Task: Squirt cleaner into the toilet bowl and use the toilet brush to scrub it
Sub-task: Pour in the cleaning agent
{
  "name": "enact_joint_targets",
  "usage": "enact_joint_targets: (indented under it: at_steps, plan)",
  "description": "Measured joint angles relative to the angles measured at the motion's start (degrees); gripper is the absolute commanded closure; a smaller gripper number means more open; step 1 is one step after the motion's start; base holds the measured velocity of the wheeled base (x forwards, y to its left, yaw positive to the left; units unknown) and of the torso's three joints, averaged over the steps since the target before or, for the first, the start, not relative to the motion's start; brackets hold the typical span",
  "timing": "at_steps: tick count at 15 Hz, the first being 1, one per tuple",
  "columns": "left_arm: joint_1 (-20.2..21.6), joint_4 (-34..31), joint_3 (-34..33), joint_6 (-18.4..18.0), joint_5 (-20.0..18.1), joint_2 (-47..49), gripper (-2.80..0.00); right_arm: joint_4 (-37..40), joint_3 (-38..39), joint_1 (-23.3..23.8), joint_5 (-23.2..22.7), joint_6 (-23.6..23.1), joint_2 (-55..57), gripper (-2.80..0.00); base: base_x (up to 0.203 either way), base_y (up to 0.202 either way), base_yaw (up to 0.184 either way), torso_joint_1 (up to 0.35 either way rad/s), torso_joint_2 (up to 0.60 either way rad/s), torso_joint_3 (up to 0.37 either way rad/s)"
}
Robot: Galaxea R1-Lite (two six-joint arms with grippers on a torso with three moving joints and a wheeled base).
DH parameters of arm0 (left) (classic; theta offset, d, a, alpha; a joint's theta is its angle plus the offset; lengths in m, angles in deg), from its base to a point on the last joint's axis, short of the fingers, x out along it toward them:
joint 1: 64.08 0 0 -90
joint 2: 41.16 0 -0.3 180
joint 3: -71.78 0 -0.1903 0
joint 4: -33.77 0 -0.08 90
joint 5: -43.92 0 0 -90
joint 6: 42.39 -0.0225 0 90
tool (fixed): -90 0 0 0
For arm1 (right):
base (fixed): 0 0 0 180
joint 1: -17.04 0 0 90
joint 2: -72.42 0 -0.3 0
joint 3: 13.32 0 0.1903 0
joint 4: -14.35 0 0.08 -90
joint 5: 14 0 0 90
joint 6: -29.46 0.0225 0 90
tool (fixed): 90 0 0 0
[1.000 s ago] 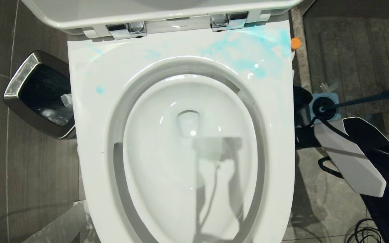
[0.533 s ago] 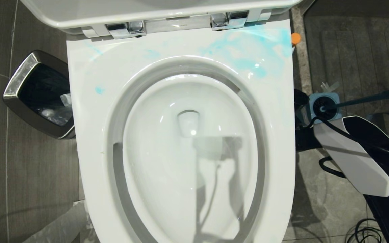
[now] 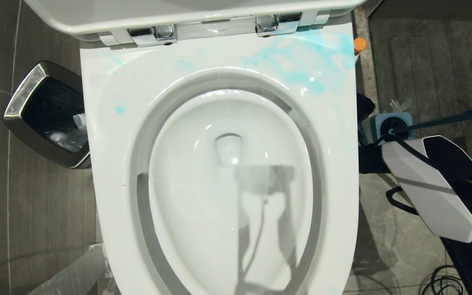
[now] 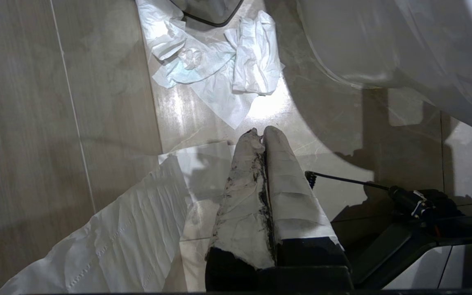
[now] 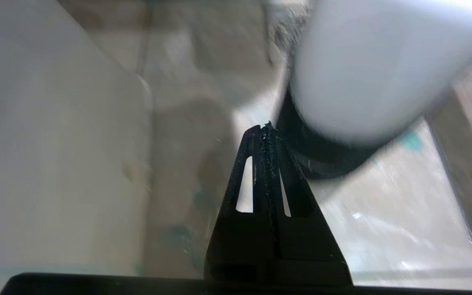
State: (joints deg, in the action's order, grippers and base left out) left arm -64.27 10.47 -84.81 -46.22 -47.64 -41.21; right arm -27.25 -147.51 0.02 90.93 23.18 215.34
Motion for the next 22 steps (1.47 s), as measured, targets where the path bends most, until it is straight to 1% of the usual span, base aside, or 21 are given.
enact_joint_targets:
  at_steps: [2,7,11,14,16,22]
  plan:
    - [0.0,0.0,0.0,0.0,0.0,0.0,0.00,0.9,-1.9,-0.5,-0.2,-0.1,0.0,0.00,0.000,0.000,0.000,0.000,0.00,0.000]
    - [0.0,0.0,0.0,0.0,0.0,0.0,0.00,0.8,-2.6,-1.0,-2.5,-0.9,-0.1,0.00,0.000,0.000,0.000,0.000,0.00,0.000]
    - [0.0,0.0,0.0,0.0,0.0,0.0,0.00,-0.6,-2.8,-1.0,-2.9,-5.4,-0.2,0.00,0.000,0.000,0.000,0.000,0.00,0.000]
    - [0.0,0.0,0.0,0.0,0.0,0.0,0.00,-0.6,-2.7,-1.0,-2.5,-6.2,-0.6,0.00,0.000,0.000,0.000,0.000,0.00,0.000]
    - [0.0,0.0,0.0,0.0,0.0,0.0,0.00,-0.6,-2.3,-0.8,-2.1,-7.8,-0.9,0.00,0.000,0.000,0.000,0.000,0.00,0.000]
    - [0.0,0.0,0.0,0.0,0.0,0.0,0.00,-0.1,0.7,0.1,2.8,-8.7,-2.6,0.00,0.000,0.000,0.000,0.000,0.00,0.000]
